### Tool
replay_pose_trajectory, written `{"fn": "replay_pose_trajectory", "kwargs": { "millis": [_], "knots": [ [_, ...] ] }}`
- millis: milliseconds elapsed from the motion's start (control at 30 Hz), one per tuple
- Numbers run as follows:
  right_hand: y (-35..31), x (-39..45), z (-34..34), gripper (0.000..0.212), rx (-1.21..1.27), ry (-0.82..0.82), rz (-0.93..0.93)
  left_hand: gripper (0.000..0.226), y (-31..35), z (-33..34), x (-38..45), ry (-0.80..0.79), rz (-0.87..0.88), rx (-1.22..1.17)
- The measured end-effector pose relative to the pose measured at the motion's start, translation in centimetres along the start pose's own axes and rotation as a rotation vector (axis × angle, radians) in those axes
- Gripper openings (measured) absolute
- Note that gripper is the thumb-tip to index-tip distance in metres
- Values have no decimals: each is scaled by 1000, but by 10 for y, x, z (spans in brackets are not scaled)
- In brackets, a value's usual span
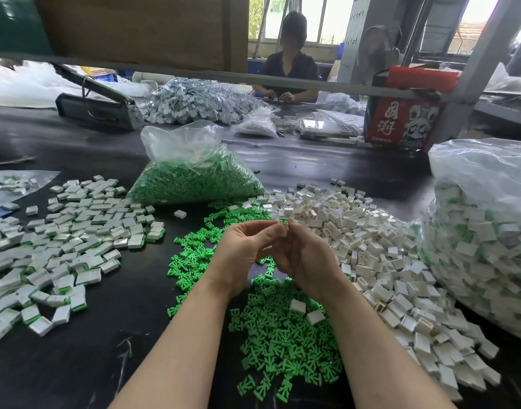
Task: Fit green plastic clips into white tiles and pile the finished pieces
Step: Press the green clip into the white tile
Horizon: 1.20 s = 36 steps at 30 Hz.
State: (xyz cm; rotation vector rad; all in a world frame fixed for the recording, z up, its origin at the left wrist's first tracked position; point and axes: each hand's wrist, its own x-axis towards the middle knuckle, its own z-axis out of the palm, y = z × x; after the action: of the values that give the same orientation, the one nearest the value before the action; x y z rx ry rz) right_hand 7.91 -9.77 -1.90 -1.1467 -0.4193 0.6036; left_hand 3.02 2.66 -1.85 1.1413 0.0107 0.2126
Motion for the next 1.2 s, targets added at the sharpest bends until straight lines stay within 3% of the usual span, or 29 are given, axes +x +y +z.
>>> {"fn": "replay_pose_trajectory", "kwargs": {
  "millis": [200, 300, 433, 600, 667, 767, 833, 1033, 1200],
  "knots": [
    [-2, 0, 1, 41, -56, -12, 3, 16, 2, -4, 0, -19, -8, 3],
    [-2, 1, 0, 47, -88, -27, 40, 7, 6, -2, -2, -12, 47, 176],
    [0, 3, -2, 45, -89, -26, 29, 18, 4, 2, -2, 54, 115, 305],
    [3, 2, -1, 46, -136, -15, -20, 14, 1, 12, 0, 119, 82, 250],
    [2, 0, 2, 53, -190, -11, -43, 9, -1, 16, 1, 180, 63, 221],
    [-3, -6, 8, 68, -239, 14, -66, 28, -4, 19, 3, 232, 57, 192],
    [-6, -9, 12, 72, -256, 33, -72, 19, -6, 21, 2, 252, 64, 174],
    [-6, -10, 13, 57, -215, 73, -53, 10, -8, 28, 0, 280, 47, 103],
    [-6, -11, 14, 52, -193, 84, -35, 36, -9, 29, 0, 267, 55, 85]
  ]
}}
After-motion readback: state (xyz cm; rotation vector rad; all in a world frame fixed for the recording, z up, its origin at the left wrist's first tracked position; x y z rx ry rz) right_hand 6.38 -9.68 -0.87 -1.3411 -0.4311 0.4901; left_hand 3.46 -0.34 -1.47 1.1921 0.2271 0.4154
